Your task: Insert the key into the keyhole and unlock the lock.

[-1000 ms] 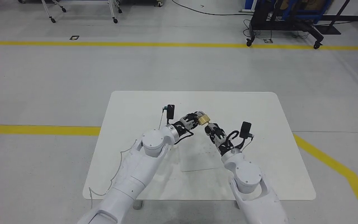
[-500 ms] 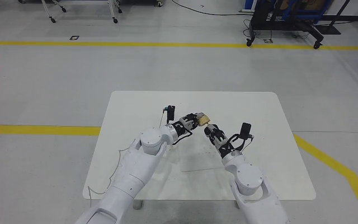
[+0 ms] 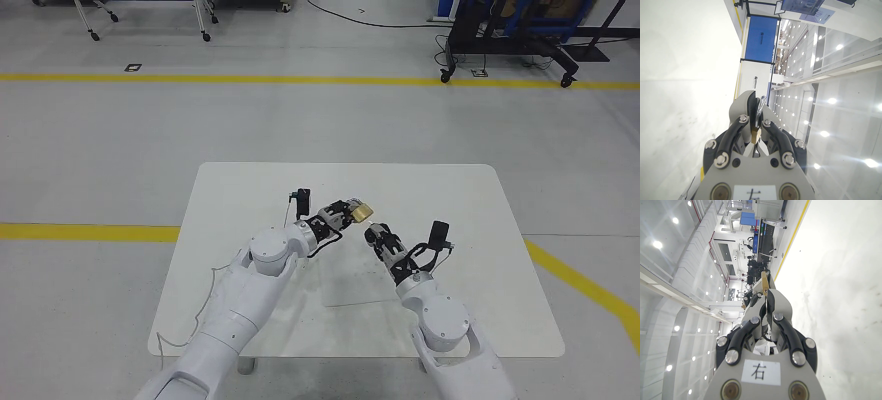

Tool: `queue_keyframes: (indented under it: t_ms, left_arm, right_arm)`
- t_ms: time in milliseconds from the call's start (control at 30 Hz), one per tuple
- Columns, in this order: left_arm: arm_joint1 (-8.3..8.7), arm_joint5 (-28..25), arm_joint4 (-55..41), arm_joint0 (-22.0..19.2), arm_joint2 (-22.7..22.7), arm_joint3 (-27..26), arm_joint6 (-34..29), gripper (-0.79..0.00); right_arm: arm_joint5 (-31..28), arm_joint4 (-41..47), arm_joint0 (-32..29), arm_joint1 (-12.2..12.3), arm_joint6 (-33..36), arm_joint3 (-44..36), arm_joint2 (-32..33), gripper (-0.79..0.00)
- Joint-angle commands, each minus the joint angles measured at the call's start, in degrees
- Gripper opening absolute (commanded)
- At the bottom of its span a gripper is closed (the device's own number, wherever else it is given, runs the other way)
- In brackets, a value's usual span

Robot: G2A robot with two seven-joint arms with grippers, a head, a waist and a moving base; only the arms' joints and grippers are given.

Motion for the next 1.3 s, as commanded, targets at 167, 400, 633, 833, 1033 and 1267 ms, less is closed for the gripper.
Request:
queue_keyframes:
  t_ms: [167,400,633,833,1033,1267]
  left_arm:
    - [0.05,-0.2,0.8,-0.1,0.4,-0.1,0.1,-0.785]
    - [0.14,-0.2,1.4,-0.1,0.7,-0.1,0.0,-0.785]
    - [0.19,-0.8,1.6,-0.1,0.8,-0.1,0.1,-0.785]
    - [0.25,-0.9,1.7,0.0,1.0,-0.3,-0.2,-0.785]
    - [0.35,-0.8,2.2,-0.1,1.2,-0.5,-0.8,-0.785]
    - [0.44,0.1,2.1,-0.3,1.5,-0.8,-2.3,-0.785]
  right_arm:
    - [0.9,-0.1,0.5,0.0,-0.5,0.3,-0.5,-0.785]
    - [1.2,0.1,0.7,0.2,-0.4,0.4,-0.6,-0.785]
    - [2.2,0.1,1.3,0.2,-1.2,0.7,-0.9,-0.785]
    - [2.4,0.5,1.6,0.2,-1.4,0.9,-0.9,-0.785]
    - [2.4,0.0,1.4,0.4,-1.1,0.7,-1.0,-0.785]
    - [2.0,-0.2,1.1,0.5,-1.3,0.4,-1.0,-0.785]
